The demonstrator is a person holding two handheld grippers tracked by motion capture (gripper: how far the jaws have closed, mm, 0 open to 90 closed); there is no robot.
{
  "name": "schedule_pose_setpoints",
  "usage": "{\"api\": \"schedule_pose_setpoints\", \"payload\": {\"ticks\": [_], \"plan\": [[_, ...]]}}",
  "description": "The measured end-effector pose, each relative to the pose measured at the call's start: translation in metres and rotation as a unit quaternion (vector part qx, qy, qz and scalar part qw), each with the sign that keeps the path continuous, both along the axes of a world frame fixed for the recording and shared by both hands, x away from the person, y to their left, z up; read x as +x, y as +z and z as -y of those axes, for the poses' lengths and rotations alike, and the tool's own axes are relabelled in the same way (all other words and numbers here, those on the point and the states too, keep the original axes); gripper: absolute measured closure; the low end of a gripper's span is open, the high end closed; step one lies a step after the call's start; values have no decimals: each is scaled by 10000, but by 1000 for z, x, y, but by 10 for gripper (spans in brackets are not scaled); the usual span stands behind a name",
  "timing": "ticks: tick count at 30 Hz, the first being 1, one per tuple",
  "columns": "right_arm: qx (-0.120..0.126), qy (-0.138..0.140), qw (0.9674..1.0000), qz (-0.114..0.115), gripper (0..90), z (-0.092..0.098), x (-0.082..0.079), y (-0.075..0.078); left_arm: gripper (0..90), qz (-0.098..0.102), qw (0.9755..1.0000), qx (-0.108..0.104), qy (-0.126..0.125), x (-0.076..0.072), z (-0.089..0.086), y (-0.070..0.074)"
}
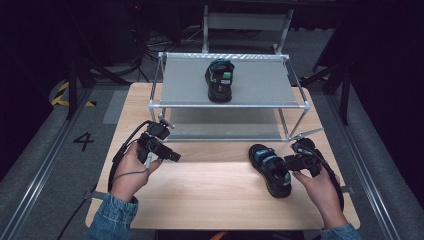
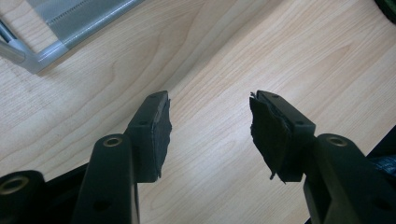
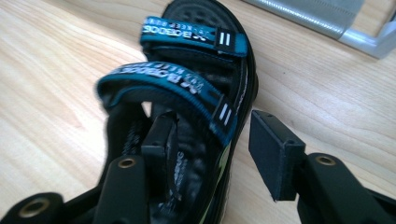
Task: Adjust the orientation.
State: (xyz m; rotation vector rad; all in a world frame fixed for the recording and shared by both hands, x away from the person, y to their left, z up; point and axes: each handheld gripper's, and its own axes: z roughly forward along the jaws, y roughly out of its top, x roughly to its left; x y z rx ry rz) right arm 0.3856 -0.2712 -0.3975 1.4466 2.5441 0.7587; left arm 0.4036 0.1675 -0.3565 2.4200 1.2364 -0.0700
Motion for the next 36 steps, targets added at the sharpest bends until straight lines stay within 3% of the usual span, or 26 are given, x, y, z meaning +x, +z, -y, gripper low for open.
{"api": "schedule_pose_setpoints", "payload": {"ticks": [7,10,12,16,19,24,32,34,36], "plan": [[-7,36,9997,225,493,5,-25,28,471,-36,10000,-2,-33,3,3,-1],[19,170,9996,215,475,4,-38,36,470,-48,10000,4,-71,4,5,-1],[2,409,9990,179,482,0,-45,37,470,-47,10000,-1,-75,4,6,-1],[-353,522,9980,87,603,-5,-47,33,471,-15,9998,4,-178,5,11,1],[-338,608,9976,-16,716,-6,-48,31,470,-36,9999,12,-167,6,12,1],[-329,676,9972,37,780,-15,-51,34,471,-58,9999,13,-151,6,10,0],[-283,1063,9939,65,756,-39,-56,37,471,-48,9999,26,-106,4,5,-1],[-306,1147,9929,-54,711,-43,-55,33,471,-51,9999,28,-99,3,4,-1],[-315,1150,9928,-76,605,-42,-54,33,471,-59,10000,24,-65,2,3,-2]]}}
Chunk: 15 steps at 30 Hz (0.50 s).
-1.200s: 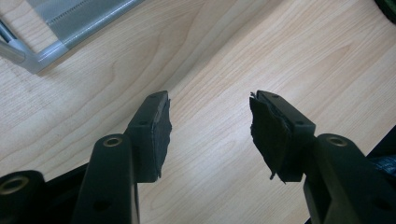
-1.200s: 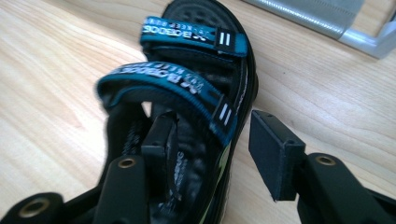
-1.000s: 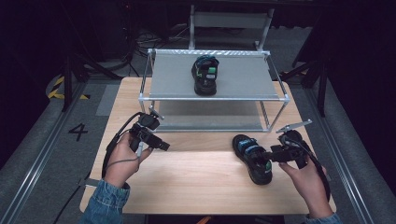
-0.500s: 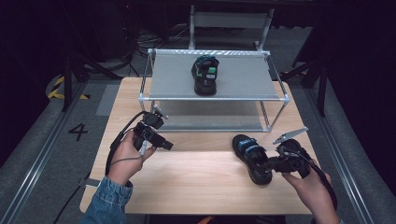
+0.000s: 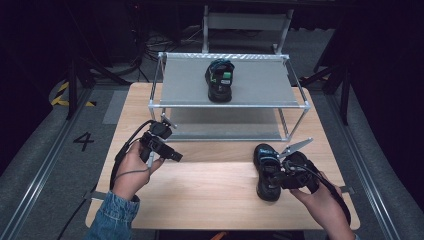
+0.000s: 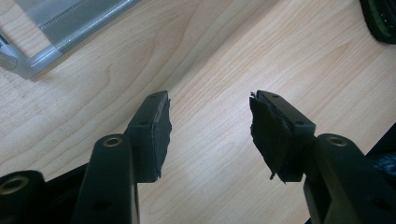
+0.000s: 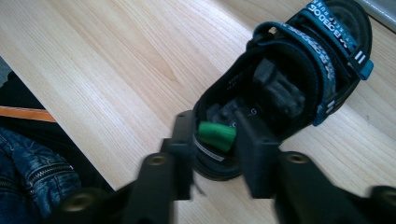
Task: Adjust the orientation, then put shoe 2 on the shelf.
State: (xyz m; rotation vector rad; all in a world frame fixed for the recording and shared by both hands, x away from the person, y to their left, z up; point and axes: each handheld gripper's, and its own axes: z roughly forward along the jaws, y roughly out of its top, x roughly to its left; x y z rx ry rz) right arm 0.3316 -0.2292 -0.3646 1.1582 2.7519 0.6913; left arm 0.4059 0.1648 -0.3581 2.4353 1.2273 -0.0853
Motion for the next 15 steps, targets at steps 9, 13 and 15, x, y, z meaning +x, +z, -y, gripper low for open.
{"api": "schedule_pose_setpoints", "payload": {"ticks": [9,13,15], "plan": [[4,-448,9969,643,430,14,23,8,431,-4,9999,65,149,-3,-9,-3],[-149,-507,9974,484,409,16,40,-3,426,-88,9994,132,292,-5,-15,-5],[-133,-509,9977,431,402,17,48,-10,425,-86,9993,162,327,-5,-17,-6]]}}
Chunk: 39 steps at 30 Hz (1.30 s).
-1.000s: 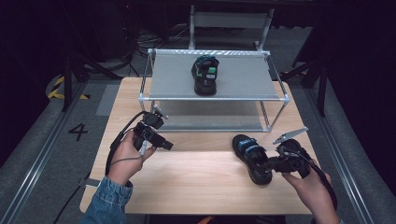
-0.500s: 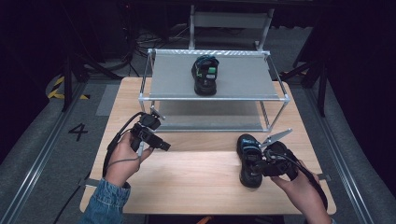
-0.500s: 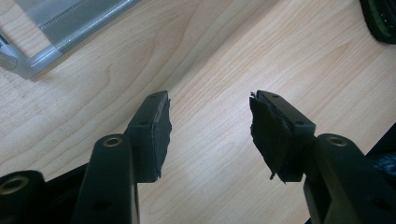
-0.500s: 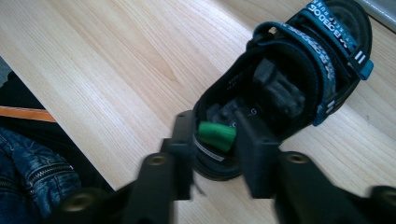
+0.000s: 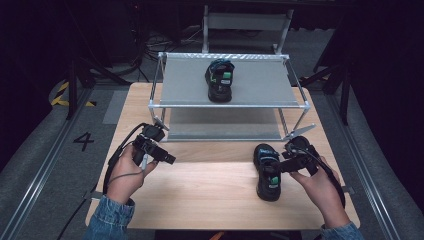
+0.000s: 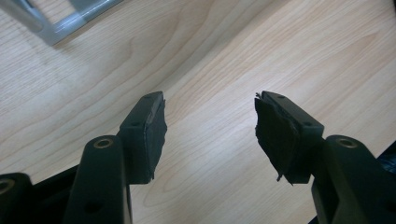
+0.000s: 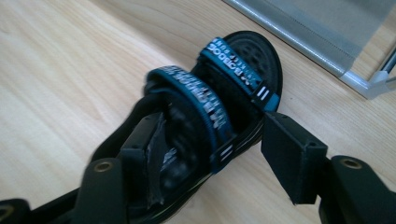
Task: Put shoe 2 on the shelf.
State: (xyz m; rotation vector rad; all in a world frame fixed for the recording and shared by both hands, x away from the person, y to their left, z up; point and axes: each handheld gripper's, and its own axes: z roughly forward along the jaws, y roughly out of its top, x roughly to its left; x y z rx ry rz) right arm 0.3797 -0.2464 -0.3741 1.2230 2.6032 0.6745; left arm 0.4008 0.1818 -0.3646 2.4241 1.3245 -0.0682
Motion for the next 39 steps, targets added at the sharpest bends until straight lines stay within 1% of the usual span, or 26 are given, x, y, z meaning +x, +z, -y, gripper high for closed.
{"api": "schedule_pose_setpoints", "payload": {"ticks": [2,4,8,10,12,13,14,15,16,18,20,21,23,25,26,31,32,34,35,36,37,39], "plan": [[-89,14,10000,-35,399,0,6,-6,415,66,9999,106,-43,0,-4,-2],[-215,51,9997,-103,398,-2,12,-11,415,125,9998,160,15,0,-7,-2],[-316,152,9991,-235,418,-6,20,-21,445,117,9999,66,61,-2,-12,-1],[-307,184,9987,-367,467,-9,24,-26,455,54,10000,75,29,-2,-13,-2],[-452,169,9985,-250,531,-10,25,-27,459,62,9999,79,36,-3,-13,-3],[-457,189,9985,-227,566,-11,24,-25,462,36,10000,84,22,-4,-14,-3],[-460,263,9984,-200,675,-11,24,-23,463,45,9999,81,39,-4,-15,-3],[-353,307,9986,-239,686,-11,23,-22,463,76,9999,94,30,-5,-16,-3],[-352,329,9986,-226,694,-11,23,-21,463,63,9999,98,32,-6,-17,-3],[-429,400,9981,-198,706,-14,23,-18,462,70,9999,102,40,-8,-19,-3],[-437,428,9980,-186,706,-15,23,-17,461,64,9999,95,49,-8,-20,-4],[-420,468,9978,-190,706,-15,23,-16,461,101,9998,105,95,-10,-22,-4],[-491,518,9974,-121,704,-18,23,-11,458,118,9998,117,122,-13,-25,-3],[-491,566,9972,-87,702,-19,23,-4,458,124,9997,128,138,-15,-28,-4],[-491,566,9972,-87,702,-19,23,-4,458,124,9997,128,138,-15,-28,-4],[-315,719,9969,-21,700,-20,23,24,449,114,9996,148,196,-19,-32,-5],[-305,742,9968,4,699,-21,23,28,449,136,9996,170,166,-19,-33,-5],[-239,778,9967,40,696,-22,23,38,448,104,9996,144,201,-20,-34,-5],[-239,778,9967,40,696,-22,23,38,448,104,9996,144,201,-20,-34,-5],[-184,823,9964,79,694,-22,23,49,448,98,9996,136,212,-20,-35,-5],[-184,823,9964,79,694,-22,23,49,448,93,9996,135,218,-20,-35,-4],[-146,851,9962,112,693,-23,23,60,447,118,9996,143,217,-21,-36,-5]]}}
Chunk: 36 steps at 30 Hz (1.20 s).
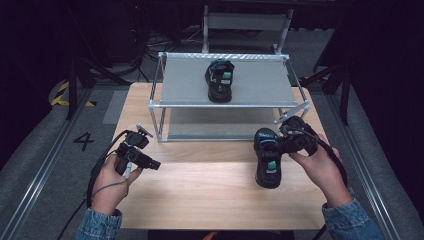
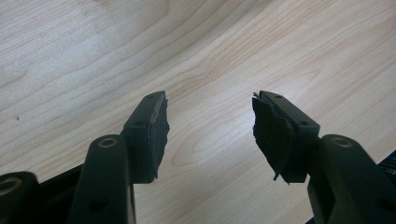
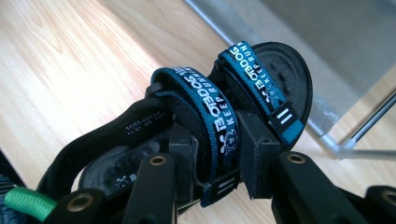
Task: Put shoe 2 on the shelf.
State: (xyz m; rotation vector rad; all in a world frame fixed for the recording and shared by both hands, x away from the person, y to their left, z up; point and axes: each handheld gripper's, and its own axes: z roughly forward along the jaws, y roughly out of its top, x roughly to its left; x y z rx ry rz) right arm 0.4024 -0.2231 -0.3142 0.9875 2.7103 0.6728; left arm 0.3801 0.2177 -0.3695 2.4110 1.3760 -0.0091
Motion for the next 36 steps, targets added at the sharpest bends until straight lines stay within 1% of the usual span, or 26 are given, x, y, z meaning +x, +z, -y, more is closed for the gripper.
{"api": "schedule_pose_setpoints", "payload": {"ticks": [3,6,9,13,14,15,22,26,28,29,30,34,36], "plan": [[25,32,10000,48,691,-1,0,12,448,-19,10000,2,-15,0,-1,0],[64,100,9999,82,690,-3,0,25,447,-81,9999,-46,50,-1,-3,0],[140,125,9998,112,691,-4,0,36,448,-89,9999,-35,83,-1,-4,0],[214,152,9996,138,691,-5,1,48,447,-109,9999,-61,103,-1,-5,-1],[214,152,9996,138,691,-5,1,48,448,-109,9999,-61,103,-1,-5,-1],[235,199,9994,167,691,-7,1,54,448,-137,9998,-91,119,-1,-6,-1],[317,298,9988,234,691,-11,1,75,448,-142,9997,-125,133,-1,-6,0],[355,336,9983,328,692,-15,1,89,448,-175,9997,-147,93,1,-7,-1],[429,362,9977,371,691,-17,2,96,449,-168,9998,-131,65,2,-7,-1],[429,362,9977,371,691,-17,2,96,449,-196,9997,-145,84,2,-6,-2],[430,375,9975,406,692,-18,3,99,450,-203,9997,-141,56,2,-6,-2],[510,406,9971,383,692,-20,11,108,451,-209,9996,-166,9,4,-6,-2],[550,408,9970,368,692,-21,18,113,452,-222,9996,-162,-5,5,-6,-2]]}}
